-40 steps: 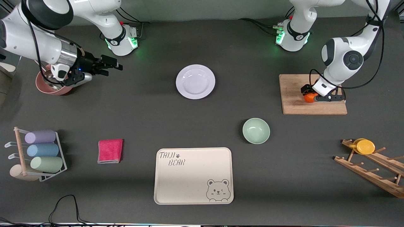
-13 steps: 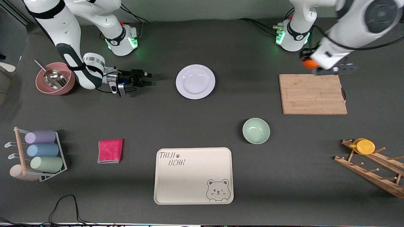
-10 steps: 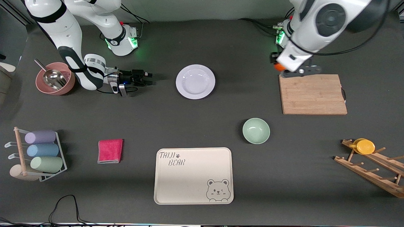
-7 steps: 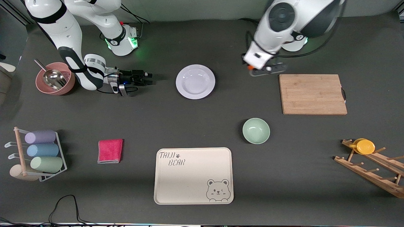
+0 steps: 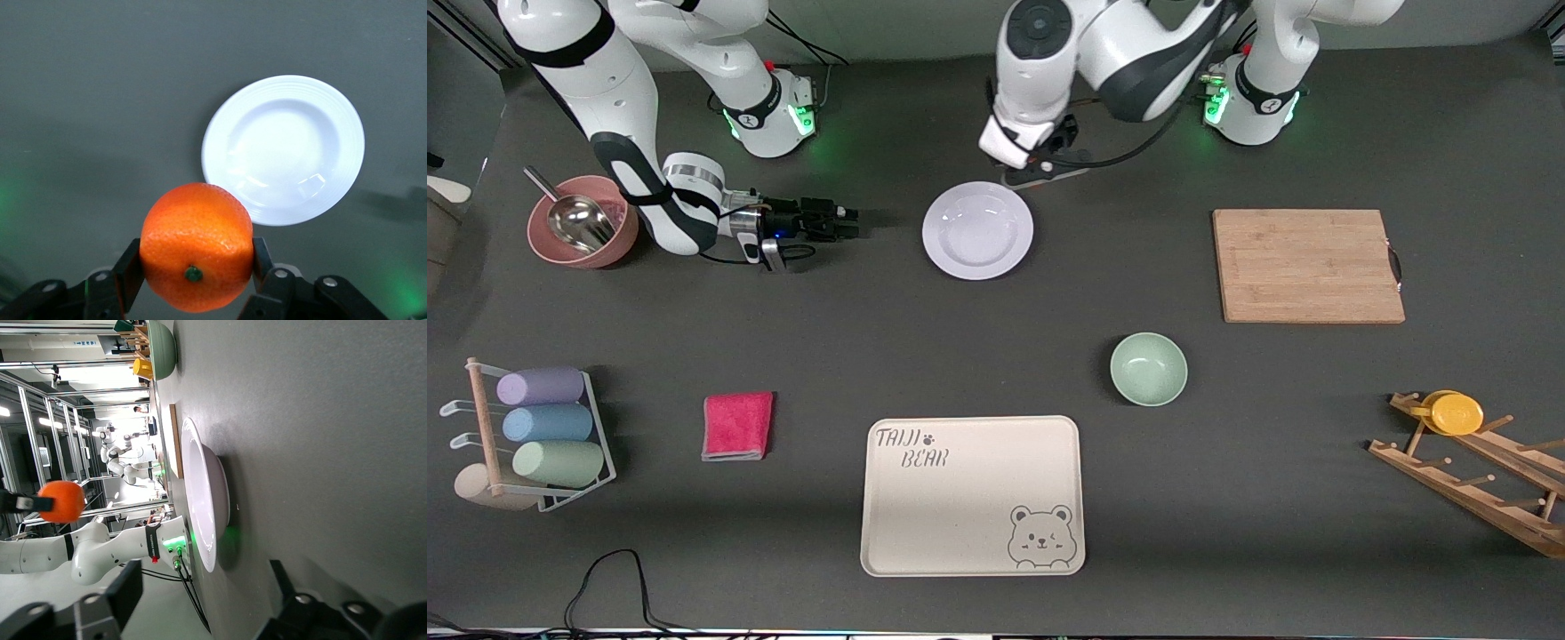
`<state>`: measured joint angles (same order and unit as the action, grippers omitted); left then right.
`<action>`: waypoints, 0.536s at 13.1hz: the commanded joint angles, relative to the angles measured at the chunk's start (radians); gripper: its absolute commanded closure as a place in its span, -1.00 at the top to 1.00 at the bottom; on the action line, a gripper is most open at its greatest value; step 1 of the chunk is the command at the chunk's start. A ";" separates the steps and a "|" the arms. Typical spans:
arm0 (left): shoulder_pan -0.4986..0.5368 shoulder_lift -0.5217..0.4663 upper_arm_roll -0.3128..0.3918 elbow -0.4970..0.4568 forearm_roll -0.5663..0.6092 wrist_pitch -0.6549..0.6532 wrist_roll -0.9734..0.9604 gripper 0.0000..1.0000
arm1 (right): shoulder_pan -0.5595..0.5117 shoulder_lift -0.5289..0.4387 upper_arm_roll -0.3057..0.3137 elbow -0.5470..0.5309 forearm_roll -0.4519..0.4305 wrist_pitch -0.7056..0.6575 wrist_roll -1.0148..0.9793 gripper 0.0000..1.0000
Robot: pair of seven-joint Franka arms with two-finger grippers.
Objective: Place orange and plate with both arms
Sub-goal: 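Lower the orange into the white plate with the left gripper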
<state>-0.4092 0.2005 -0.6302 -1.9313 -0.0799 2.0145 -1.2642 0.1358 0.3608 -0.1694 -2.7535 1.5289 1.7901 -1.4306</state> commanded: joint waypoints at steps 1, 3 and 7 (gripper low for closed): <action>-0.083 0.199 0.015 0.107 0.145 0.065 -0.165 -1.00 | 0.001 0.027 -0.002 0.014 0.011 -0.008 0.002 0.15; -0.086 0.296 0.017 0.187 0.192 0.061 -0.190 -1.00 | 0.001 0.027 -0.004 0.014 0.010 -0.008 -0.001 -0.03; -0.134 0.411 0.026 0.233 0.343 0.110 -0.318 -1.00 | 0.001 0.035 -0.004 0.017 0.010 -0.008 -0.007 -0.05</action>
<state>-0.4948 0.5586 -0.6193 -1.7503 0.1936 2.1128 -1.4929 0.1358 0.3709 -0.1699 -2.7469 1.5289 1.7900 -1.4306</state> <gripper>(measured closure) 0.317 0.524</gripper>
